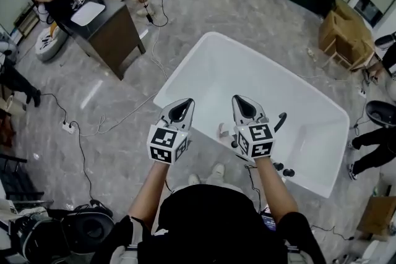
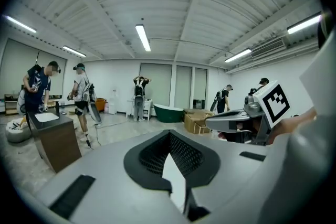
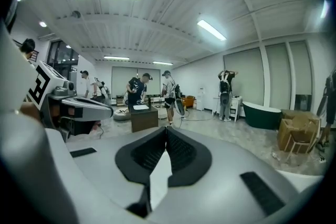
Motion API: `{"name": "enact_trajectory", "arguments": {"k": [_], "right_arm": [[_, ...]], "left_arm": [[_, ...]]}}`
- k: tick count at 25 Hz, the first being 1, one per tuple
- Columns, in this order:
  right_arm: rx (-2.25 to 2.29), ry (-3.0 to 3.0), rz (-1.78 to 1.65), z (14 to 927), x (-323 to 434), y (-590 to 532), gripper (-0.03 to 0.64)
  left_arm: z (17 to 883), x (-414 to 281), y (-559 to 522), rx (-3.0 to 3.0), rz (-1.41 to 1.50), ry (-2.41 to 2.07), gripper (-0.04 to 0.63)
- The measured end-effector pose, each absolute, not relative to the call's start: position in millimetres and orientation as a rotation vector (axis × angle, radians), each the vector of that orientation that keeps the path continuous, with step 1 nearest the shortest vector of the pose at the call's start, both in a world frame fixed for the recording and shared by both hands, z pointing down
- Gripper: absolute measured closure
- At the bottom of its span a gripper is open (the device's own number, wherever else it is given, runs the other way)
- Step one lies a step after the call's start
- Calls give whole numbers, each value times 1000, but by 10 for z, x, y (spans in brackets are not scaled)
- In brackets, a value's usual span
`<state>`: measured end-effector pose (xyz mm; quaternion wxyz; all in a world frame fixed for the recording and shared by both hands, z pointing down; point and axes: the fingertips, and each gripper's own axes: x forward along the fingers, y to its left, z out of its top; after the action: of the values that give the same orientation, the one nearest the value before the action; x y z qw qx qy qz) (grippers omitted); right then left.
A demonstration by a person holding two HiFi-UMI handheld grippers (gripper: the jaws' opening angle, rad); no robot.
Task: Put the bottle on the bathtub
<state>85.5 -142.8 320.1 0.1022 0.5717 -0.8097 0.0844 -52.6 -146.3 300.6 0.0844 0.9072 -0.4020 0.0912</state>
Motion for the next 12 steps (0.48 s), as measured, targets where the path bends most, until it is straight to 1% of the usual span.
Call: {"name": "enact_trajectory", "arguments": {"k": [5,12], "right_arm": [[1725,-2444,177,2809,827,-1465,594],[1739,-2498,117,2510,775,-1432,594]], "left_arm": [[2633,-494,-1462,2765,201,-1211,583],[2364,-496,-1463,2797,136,-1230,583]]}}
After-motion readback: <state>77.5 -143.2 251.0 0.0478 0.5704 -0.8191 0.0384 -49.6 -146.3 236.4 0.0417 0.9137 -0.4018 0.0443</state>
